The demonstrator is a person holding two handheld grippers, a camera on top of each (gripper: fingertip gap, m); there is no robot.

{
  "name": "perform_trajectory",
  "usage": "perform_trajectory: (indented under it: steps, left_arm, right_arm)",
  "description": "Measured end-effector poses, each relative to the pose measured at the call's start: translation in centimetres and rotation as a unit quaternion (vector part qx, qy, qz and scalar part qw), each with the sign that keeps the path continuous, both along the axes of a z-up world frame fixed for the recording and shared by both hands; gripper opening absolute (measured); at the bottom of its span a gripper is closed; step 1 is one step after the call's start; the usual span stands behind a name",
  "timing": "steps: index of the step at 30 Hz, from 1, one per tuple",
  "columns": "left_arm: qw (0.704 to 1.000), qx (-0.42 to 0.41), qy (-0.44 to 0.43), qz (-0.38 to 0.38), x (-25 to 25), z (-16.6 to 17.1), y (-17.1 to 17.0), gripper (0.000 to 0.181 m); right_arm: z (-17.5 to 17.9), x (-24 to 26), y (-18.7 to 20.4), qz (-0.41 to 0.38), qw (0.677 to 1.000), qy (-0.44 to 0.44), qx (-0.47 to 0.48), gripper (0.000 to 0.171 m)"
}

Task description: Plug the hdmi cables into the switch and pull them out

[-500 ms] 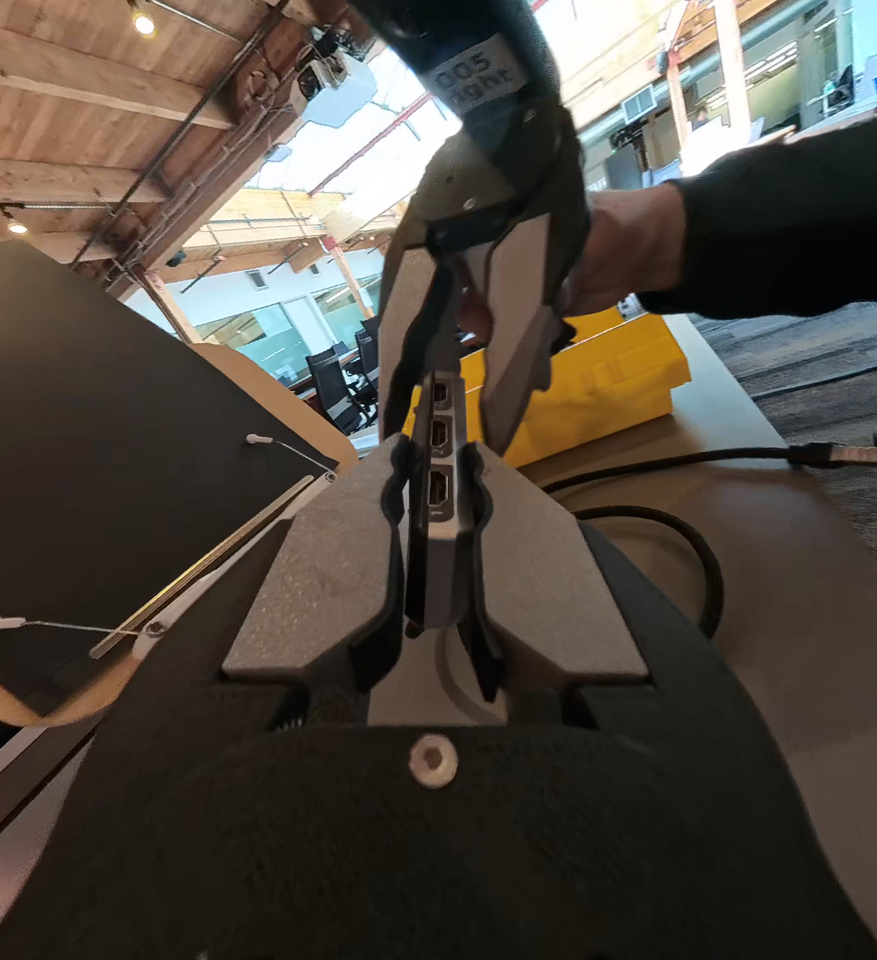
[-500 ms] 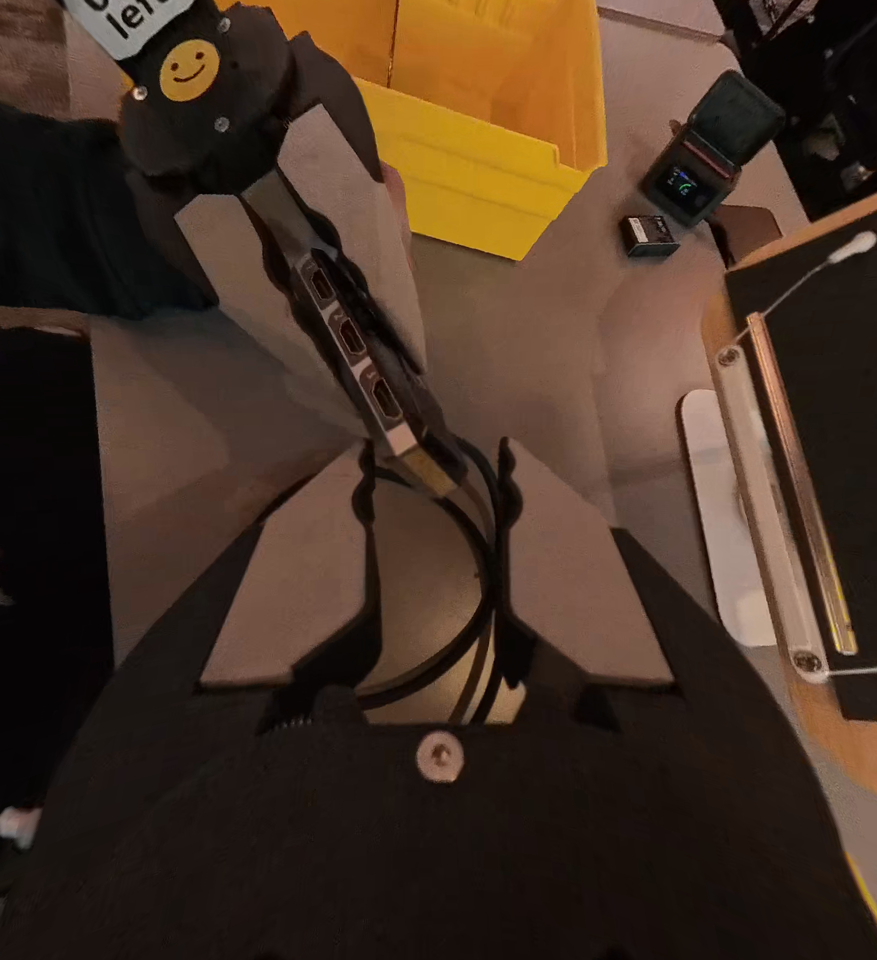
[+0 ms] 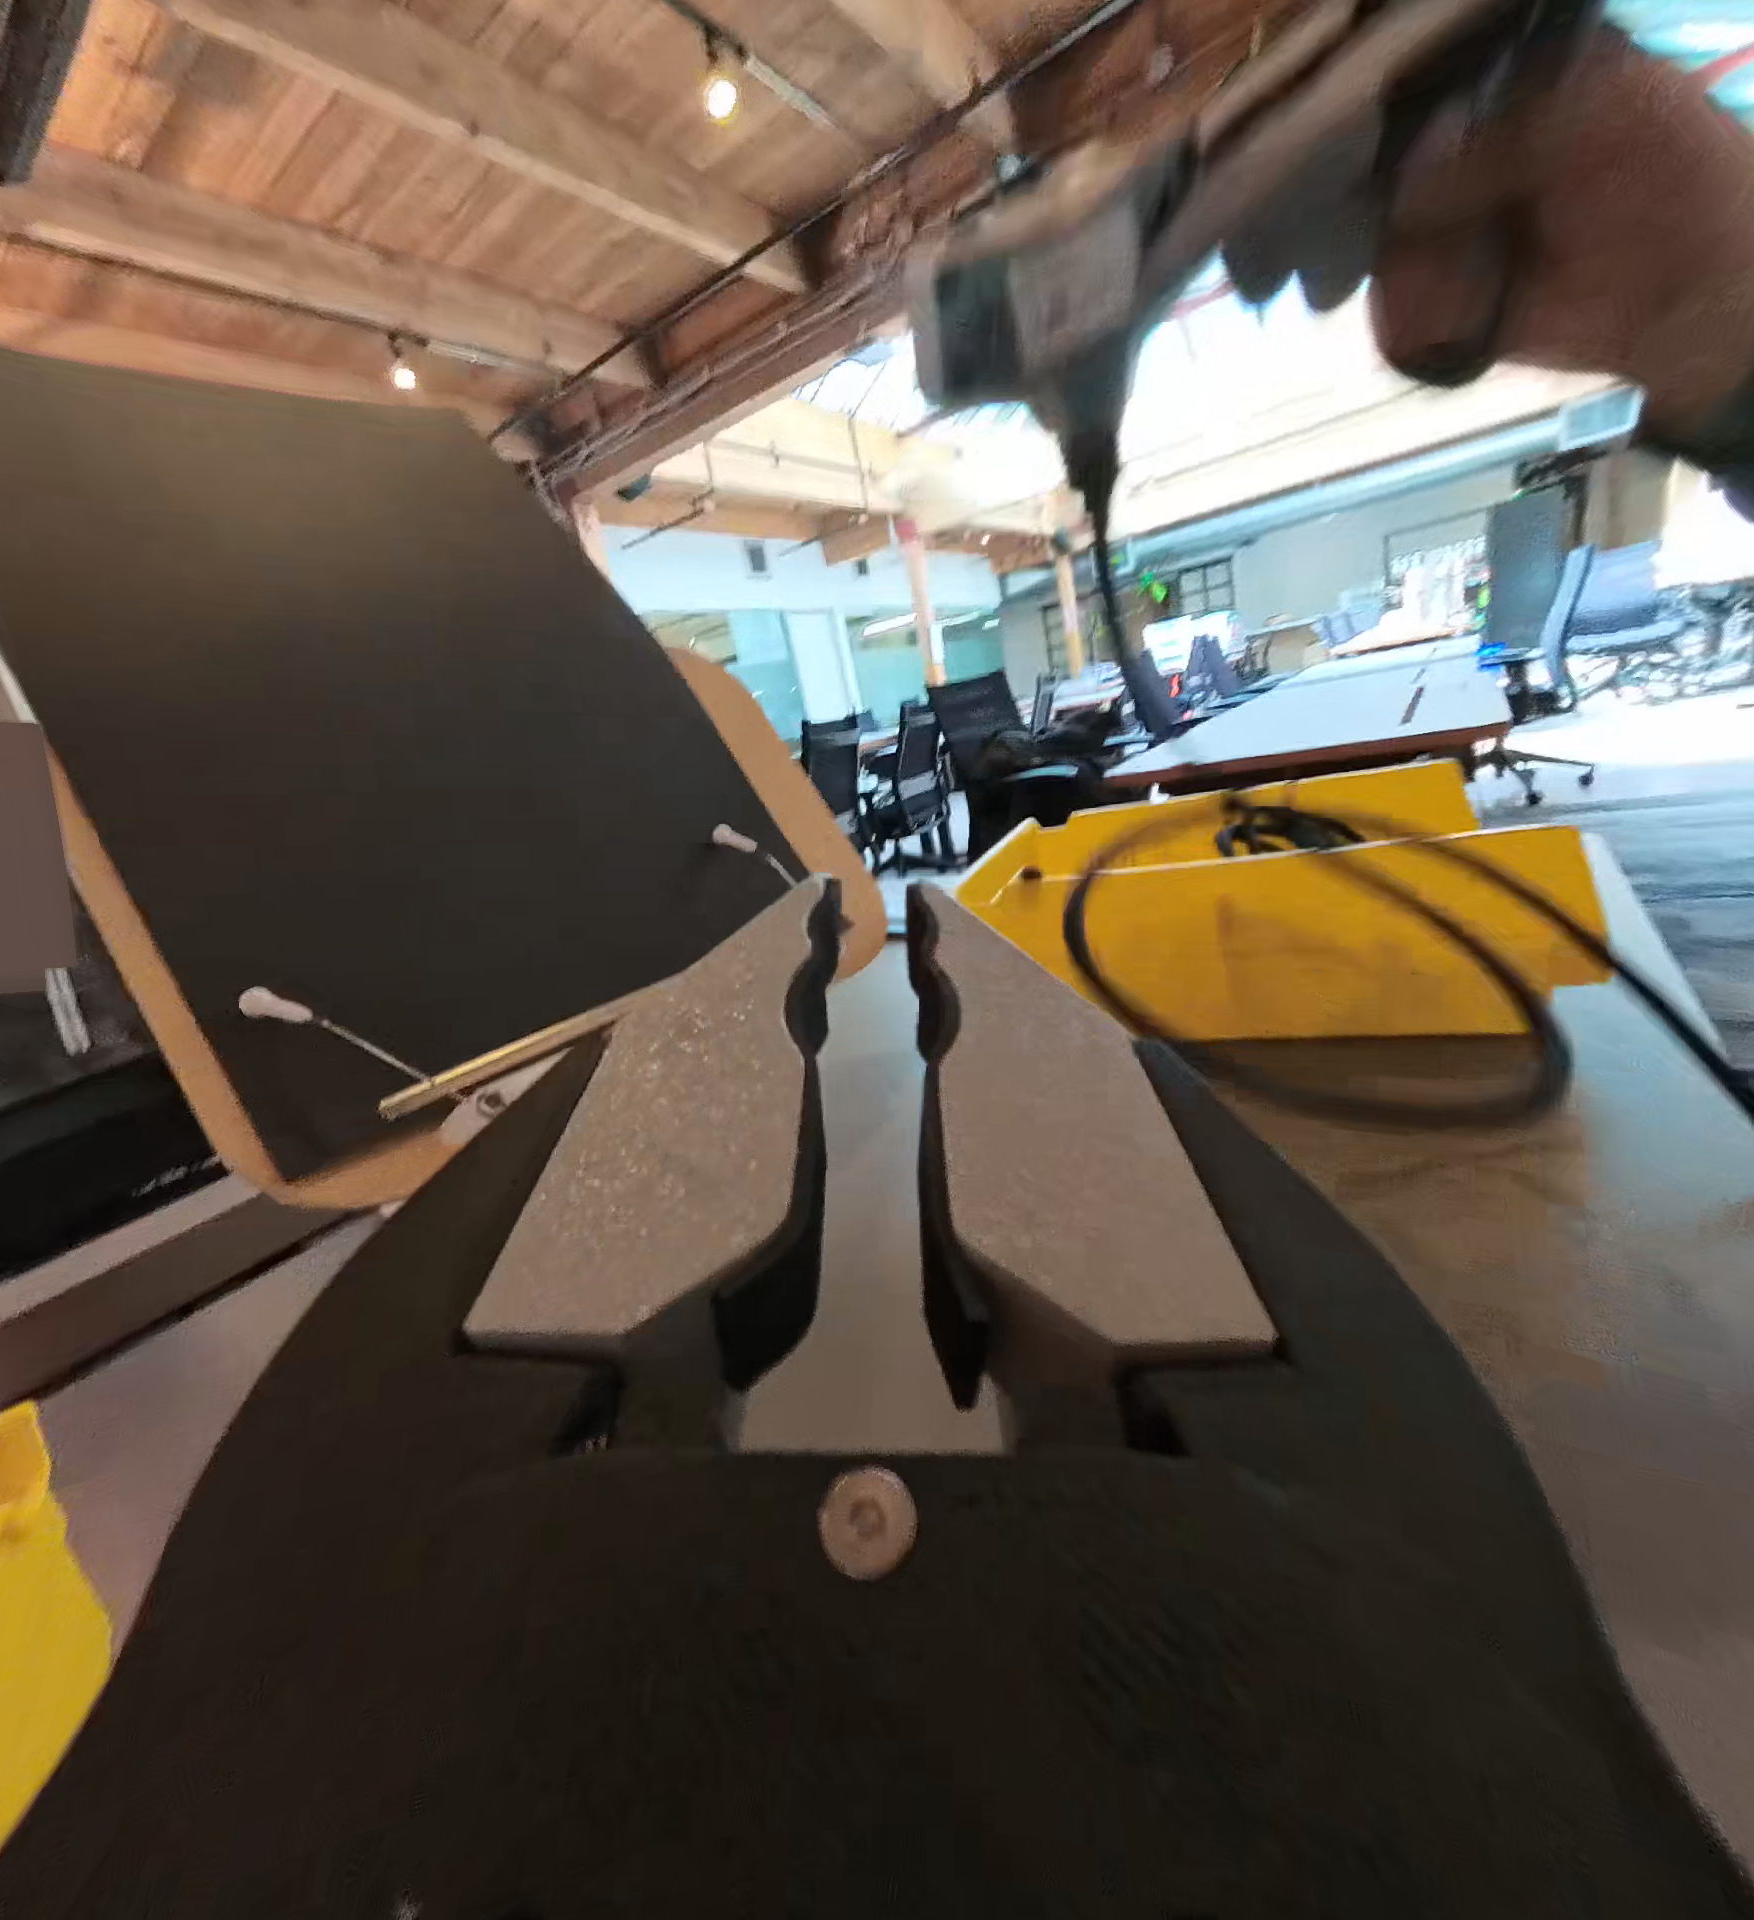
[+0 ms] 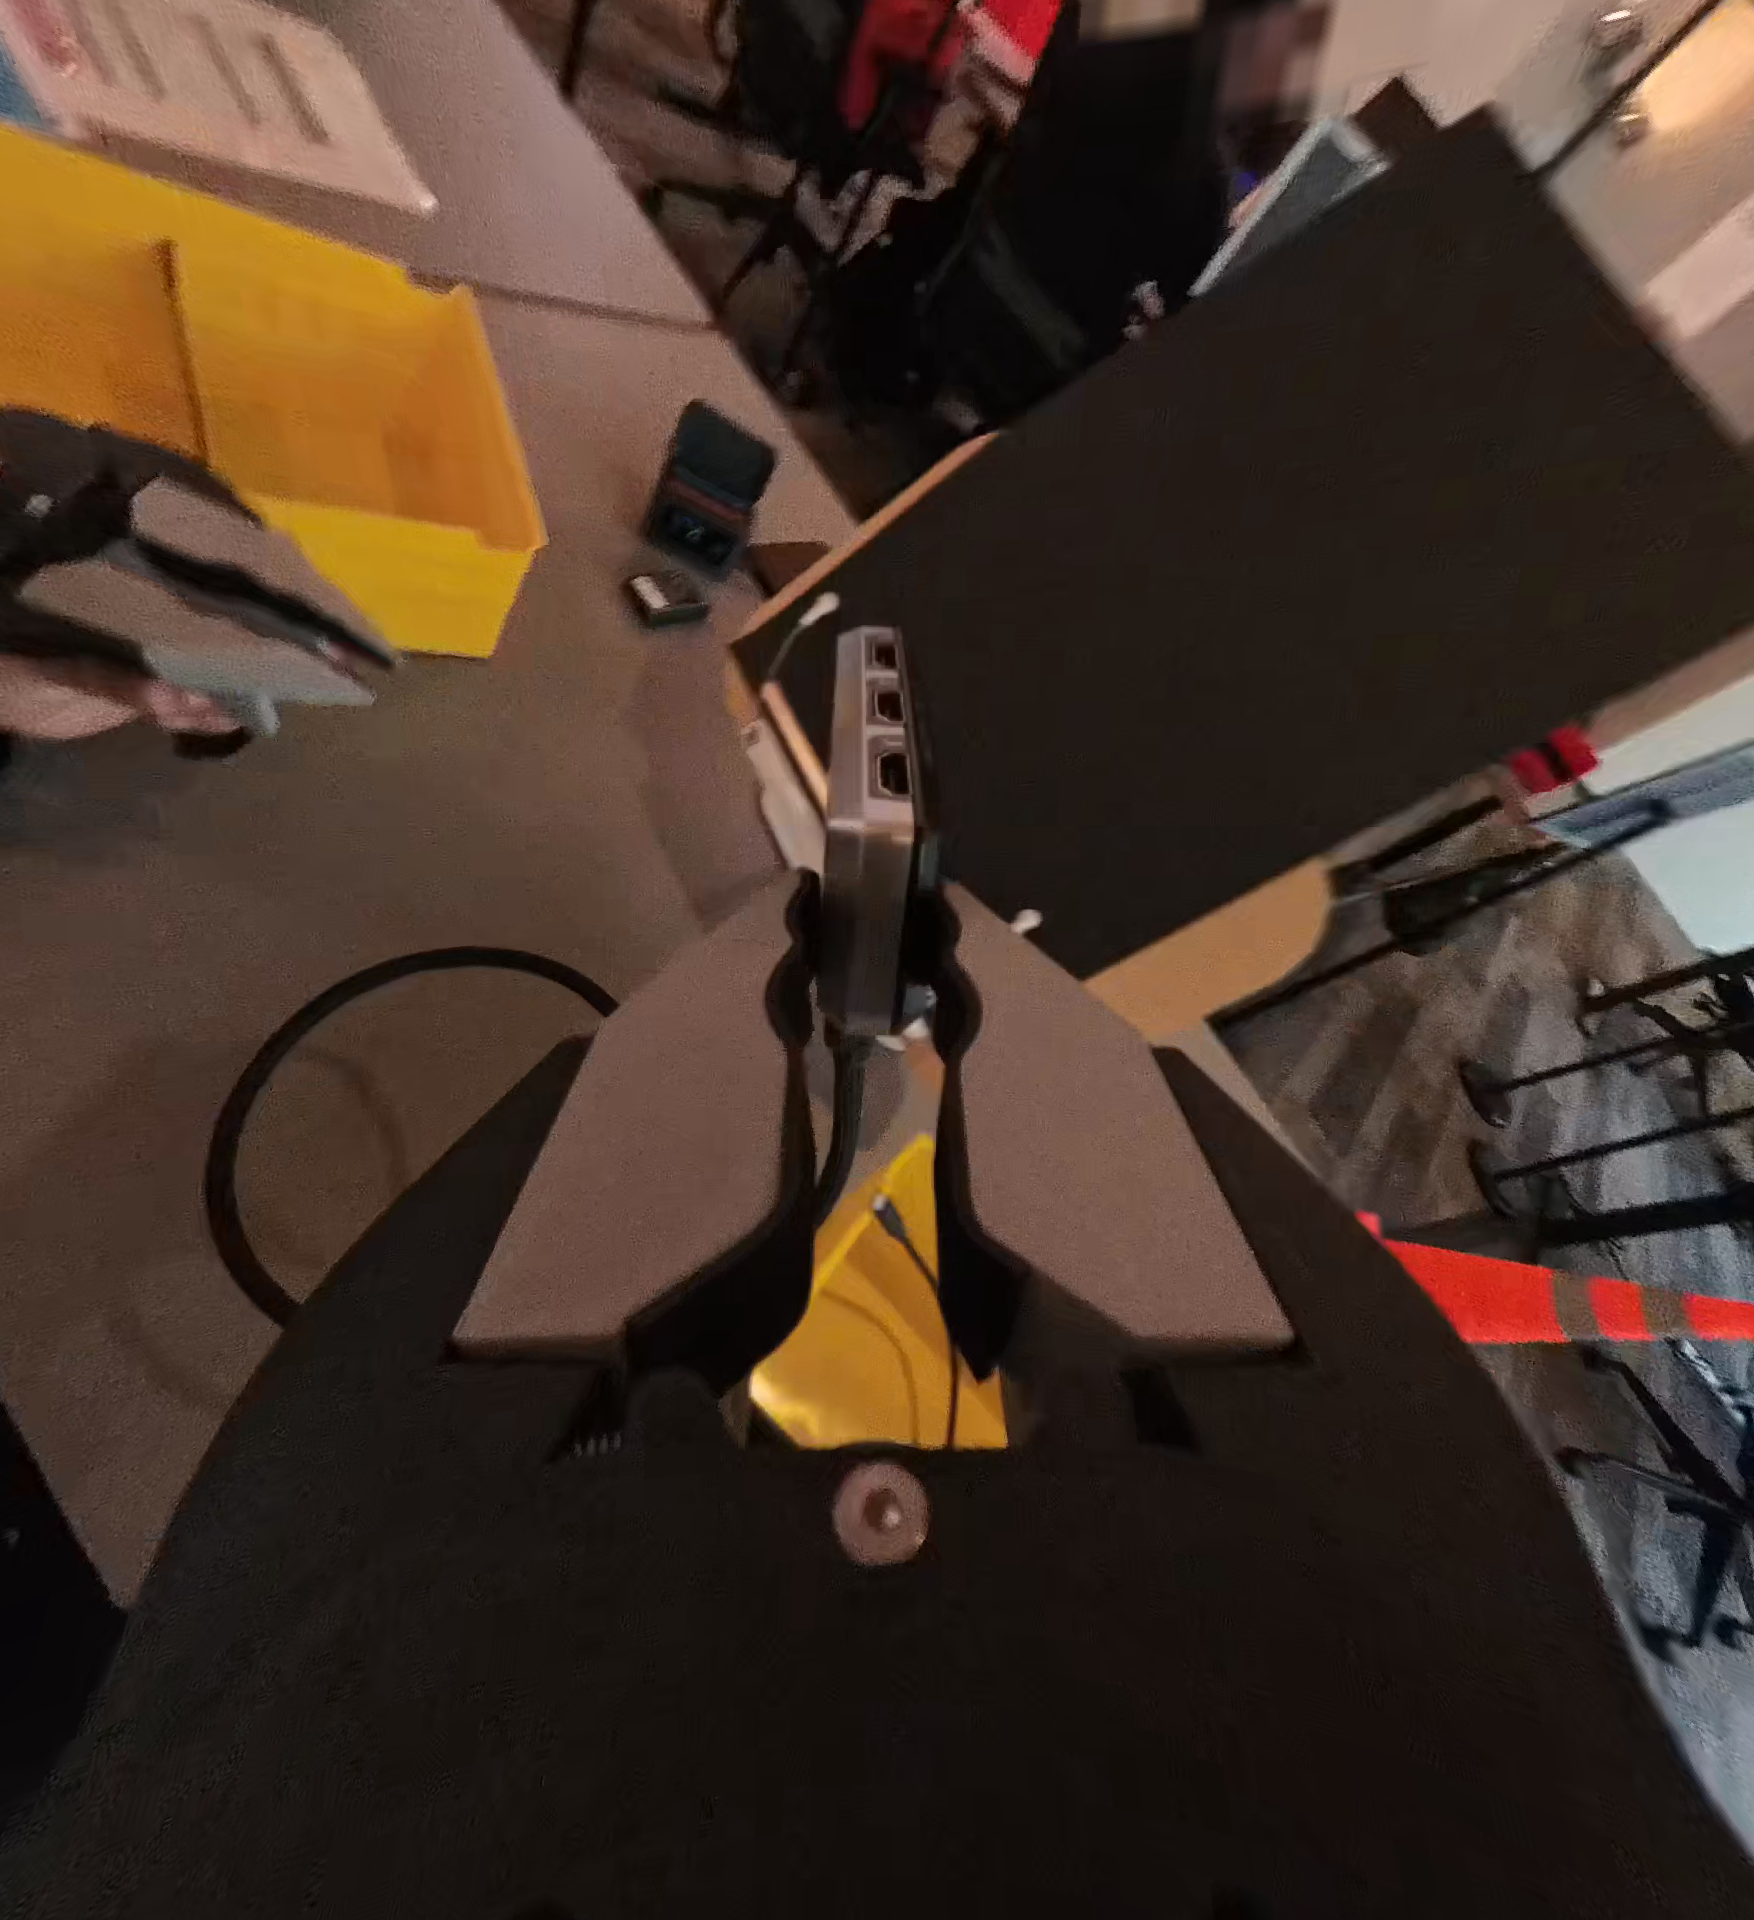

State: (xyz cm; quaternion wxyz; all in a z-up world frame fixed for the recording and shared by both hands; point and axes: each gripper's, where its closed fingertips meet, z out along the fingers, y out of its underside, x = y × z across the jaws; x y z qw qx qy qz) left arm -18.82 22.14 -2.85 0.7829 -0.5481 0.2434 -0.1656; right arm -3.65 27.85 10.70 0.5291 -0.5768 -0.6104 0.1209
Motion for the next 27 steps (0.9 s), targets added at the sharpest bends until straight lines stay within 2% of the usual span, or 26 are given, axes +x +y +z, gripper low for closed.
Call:
perform_trajectory:
  steps: [4,7,11,13,20,27]
  left_arm:
    - [0.999,-0.020,0.024,0.020,0.3,-1.3,1.0,0.009]
    - [0.999,-0.024,0.037,0.032,0.2,-1.9,1.4,0.009]
    - [0.998,-0.029,0.038,0.036,0.1,-2.1,1.6,0.009]
    - [0.998,-0.031,0.044,0.038,0.2,-2.4,1.8,0.008]
    - [0.996,-0.030,0.060,0.059,-0.2,-2.8,2.0,0.007]
    - [0.994,-0.055,0.087,0.045,1.0,-4.3,3.0,0.007]
  right_arm:
    - [11.1,4.7,2.6,-0.076,0.991,0.096,0.050,0.017]
    - [19.3,7.9,3.3,-0.113,0.971,0.175,0.121,0.017]
    - [27.2,11.3,4.3,-0.166,0.937,0.246,0.184,0.017]
    - [28.9,11.8,5.9,-0.188,0.930,0.240,0.207,0.017]
    - [28.2,11.5,14.7,-0.272,0.924,0.183,0.197,0.017]
    - [35.9,13.3,17.2,-0.303,0.901,0.220,0.219,0.017]
